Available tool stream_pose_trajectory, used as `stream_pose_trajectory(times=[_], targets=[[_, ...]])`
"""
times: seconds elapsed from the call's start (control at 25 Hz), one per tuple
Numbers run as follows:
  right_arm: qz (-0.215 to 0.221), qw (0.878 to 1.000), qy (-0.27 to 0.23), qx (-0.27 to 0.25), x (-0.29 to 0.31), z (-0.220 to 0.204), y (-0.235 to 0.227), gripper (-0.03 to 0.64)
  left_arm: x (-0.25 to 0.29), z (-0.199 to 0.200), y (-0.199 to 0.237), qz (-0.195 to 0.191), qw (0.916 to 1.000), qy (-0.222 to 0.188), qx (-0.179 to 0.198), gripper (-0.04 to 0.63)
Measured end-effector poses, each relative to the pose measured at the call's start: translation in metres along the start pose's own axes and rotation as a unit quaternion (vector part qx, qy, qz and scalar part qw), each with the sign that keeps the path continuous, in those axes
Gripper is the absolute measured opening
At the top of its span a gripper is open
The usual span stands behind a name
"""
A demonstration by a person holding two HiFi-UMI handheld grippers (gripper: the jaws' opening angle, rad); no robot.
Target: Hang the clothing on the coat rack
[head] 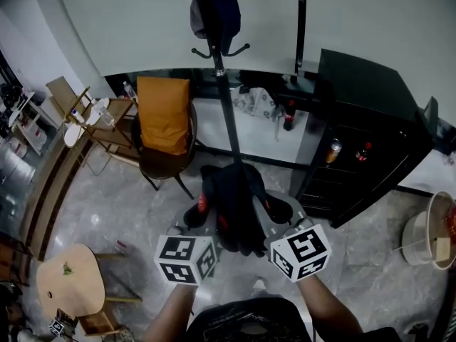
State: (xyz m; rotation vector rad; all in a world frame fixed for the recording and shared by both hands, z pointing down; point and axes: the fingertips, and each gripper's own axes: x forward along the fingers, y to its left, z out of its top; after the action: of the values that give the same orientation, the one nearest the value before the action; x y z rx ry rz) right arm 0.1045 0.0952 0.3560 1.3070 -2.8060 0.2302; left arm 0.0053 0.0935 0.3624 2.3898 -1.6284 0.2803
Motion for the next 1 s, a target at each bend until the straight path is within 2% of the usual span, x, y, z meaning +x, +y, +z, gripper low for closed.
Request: stream_pose_trajectory(times=[0.48, 1.0], targets=[[0.004, 1.000, 0.000, -0.008, 0.018, 0.006, -0.033, 0.029, 0.039, 0.004, 0.002, 0.006, 0.9999, 0.004, -0.010, 0.026], [-0.021, 1.000, 0.003, -0.016, 0.081, 0.013, -0.051, 0.029, 0.091, 0.023, 0.049, -0.024, 0.9996, -0.002, -0.017, 0.026]])
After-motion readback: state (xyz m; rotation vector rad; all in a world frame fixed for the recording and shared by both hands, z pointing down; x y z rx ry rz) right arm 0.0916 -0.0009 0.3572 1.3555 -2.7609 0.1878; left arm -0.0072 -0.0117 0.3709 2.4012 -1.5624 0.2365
